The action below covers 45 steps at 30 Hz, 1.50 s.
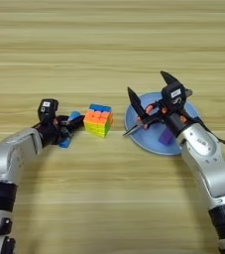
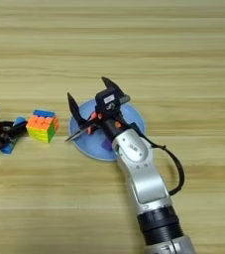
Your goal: Move the objects on the table
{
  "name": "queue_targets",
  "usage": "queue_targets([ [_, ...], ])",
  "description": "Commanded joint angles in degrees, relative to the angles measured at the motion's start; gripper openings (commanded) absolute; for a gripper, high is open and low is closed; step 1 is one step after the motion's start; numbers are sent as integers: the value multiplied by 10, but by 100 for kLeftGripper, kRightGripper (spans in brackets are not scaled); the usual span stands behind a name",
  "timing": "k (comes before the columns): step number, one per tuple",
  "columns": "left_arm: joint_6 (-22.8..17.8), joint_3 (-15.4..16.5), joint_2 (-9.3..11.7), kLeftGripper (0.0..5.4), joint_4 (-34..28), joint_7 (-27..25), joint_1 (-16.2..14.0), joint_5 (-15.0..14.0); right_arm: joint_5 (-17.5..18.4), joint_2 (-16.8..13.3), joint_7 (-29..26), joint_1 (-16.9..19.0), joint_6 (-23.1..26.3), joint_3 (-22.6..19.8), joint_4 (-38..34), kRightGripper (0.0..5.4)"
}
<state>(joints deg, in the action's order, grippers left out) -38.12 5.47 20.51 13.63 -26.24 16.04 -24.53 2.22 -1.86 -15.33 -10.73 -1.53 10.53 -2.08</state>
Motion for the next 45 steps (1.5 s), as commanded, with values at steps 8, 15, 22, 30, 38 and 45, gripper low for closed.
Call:
queue_targets([
  [8, -12, 3, -2, 470, -4, 9, -15, 10, 0, -1, 0, -3, 7, -1, 1, 540],
  [15, -14, 10, -3, 518, -9, 12, -15, 7, 0, -2, -1, -2, 6, 1, -1, 540],
  [22, -12, 16, -5, 539, -5, 13, -13, 8, -1, -2, -2, -2, 6, 1, 0, 540],
  [30, -14, 38, 5, 539, -9, 16, -2, 0, -1, -2, -2, -3, 5, 1, 2, 540],
  [38, 14, 39, 9, 539, -54, 30, -11, 20, 0, -2, -3, -4, 4, 1, 5, 540],
  [45, 19, 37, 7, 539, -125, 34, -25, 24, -1, -1, -2, -5, 4, 3, 6, 540],
])
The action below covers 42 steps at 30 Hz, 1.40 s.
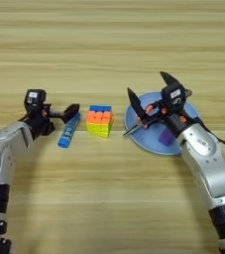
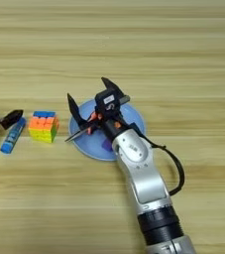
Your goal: Move the objects on the table
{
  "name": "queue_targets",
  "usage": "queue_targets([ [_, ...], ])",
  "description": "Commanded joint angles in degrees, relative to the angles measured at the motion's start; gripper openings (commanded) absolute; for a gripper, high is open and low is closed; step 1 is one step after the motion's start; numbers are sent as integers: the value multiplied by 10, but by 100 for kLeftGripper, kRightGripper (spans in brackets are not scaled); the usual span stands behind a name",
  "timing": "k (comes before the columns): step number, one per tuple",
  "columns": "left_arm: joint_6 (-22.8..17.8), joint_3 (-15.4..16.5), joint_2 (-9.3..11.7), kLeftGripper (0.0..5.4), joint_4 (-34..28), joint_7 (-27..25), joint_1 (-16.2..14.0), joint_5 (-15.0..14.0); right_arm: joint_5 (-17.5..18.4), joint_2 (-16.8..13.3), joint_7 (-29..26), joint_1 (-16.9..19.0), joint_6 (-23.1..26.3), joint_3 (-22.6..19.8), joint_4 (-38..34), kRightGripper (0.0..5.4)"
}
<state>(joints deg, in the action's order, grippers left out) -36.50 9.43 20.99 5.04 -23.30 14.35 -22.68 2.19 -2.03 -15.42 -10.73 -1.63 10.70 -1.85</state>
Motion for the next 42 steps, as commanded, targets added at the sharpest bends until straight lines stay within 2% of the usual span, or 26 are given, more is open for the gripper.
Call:
queue_targets([
  [1, 1, -2, 2, 539, -51, 6, -10, 5, -1, 1, -1, -6, 5, 1, 4, 540],
  [10, -46, -17, -9, 539, -146, 4, -39, -19, 0, 2, -1, -7, 4, 1, 7, 540],
  [15, -72, -47, -22, 539, -175, 1, -55, -30, 0, 3, 1, -9, 3, -2, 9, 540],
  [20, -87, -84, -31, 539, -206, 2, -69, -27, 1, 3, 2, -8, 3, -3, 8, 540],
  [23, -89, -104, -37, 539, -212, 4, -71, -21, 2, 2, 2, -8, 2, -5, 8, 540],
  [30, -78, -120, -39, 539, -197, 7, -65, -9, 1, 3, 4, -8, 2, -7, 7, 540],
  [42, -71, -111, -38, 539, -197, 11, -61, -4, 1, 2, 4, -7, 1, -6, 7, 540],
])
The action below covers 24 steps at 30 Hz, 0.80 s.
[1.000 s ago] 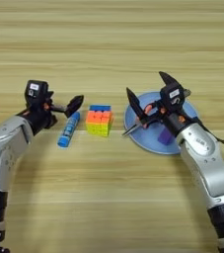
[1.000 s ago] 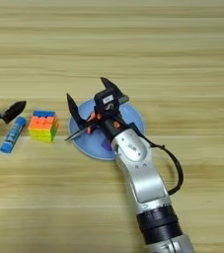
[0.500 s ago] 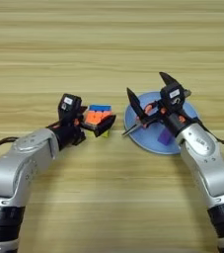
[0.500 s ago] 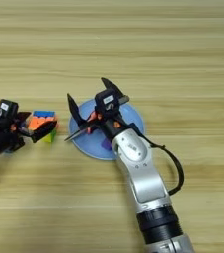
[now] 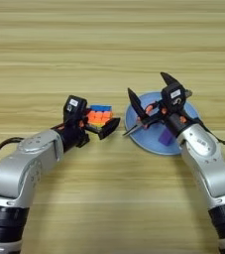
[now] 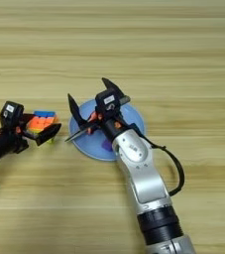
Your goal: Move the objects on the table
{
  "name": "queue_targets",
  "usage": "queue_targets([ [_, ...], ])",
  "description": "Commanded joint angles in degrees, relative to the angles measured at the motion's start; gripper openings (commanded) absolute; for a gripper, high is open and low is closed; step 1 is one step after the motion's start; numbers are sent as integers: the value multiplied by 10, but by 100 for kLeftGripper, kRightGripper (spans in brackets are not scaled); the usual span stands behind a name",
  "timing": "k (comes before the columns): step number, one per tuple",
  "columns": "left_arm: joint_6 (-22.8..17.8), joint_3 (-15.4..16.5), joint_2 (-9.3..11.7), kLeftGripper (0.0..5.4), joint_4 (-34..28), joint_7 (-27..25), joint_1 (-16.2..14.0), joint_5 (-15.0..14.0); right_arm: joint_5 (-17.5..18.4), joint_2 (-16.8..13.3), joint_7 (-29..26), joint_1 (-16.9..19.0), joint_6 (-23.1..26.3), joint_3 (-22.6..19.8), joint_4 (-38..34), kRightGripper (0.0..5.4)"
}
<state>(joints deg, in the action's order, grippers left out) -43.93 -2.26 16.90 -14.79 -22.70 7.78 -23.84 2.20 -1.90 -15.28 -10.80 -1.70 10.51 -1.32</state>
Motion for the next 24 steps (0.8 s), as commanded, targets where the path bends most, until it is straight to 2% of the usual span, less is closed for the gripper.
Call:
queue_targets([
  [1, 4, 8, 4, 539, 0, 6, 5, 8, 1, 1, 2, -6, 2, -4, 1, 540],
  [7, 11, 10, 6, 539, 6, 9, 5, 18, 0, 2, 3, -6, 1, -3, 1, 540],
  [24, 31, -10, 1, 539, 42, 1, 8, 44, -2, 5, 5, -8, 1, -2, 2, 540],
])
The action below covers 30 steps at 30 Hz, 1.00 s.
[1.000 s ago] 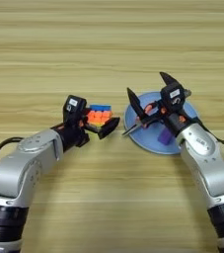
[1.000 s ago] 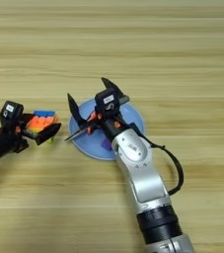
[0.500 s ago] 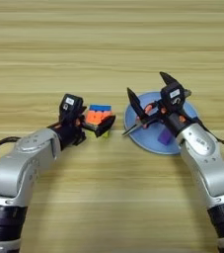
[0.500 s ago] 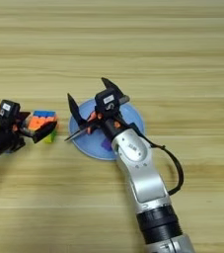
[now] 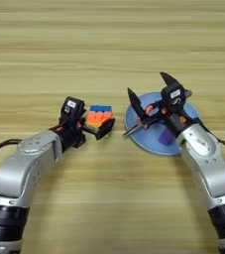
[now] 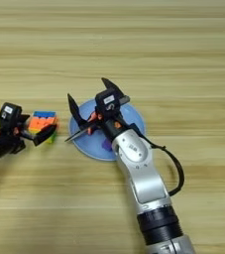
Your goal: Move the objects on the table
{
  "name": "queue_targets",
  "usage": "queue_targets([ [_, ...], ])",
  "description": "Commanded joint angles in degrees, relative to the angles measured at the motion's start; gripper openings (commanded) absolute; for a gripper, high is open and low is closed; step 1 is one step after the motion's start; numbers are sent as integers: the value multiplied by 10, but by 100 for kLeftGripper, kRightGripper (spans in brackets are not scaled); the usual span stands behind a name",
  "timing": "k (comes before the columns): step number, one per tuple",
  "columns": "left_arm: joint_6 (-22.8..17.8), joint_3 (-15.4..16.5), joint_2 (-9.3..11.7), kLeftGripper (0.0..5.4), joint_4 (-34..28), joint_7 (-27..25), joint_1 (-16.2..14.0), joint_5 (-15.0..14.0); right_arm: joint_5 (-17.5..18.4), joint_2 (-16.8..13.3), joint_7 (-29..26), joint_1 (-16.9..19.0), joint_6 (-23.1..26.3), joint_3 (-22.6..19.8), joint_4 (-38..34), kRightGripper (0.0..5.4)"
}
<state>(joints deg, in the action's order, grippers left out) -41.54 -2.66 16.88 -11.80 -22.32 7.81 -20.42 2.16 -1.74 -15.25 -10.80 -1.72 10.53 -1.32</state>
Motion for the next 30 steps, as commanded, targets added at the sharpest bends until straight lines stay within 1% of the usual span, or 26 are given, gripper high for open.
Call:
queue_targets([
  [1, 8, -7, 1, 539, 15, -3, 9, 11, -2, 4, 5, -9, 1, -2, 2, 540],
  [22, 25, -10, -1, 539, 56, -4, 21, 18, -3, 7, 6, -7, 3, -2, 0, 540],
  [30, 26, -9, -5, 539, 58, -5, 22, 23, -2, 6, 6, -6, 4, -3, -3, 540],
])
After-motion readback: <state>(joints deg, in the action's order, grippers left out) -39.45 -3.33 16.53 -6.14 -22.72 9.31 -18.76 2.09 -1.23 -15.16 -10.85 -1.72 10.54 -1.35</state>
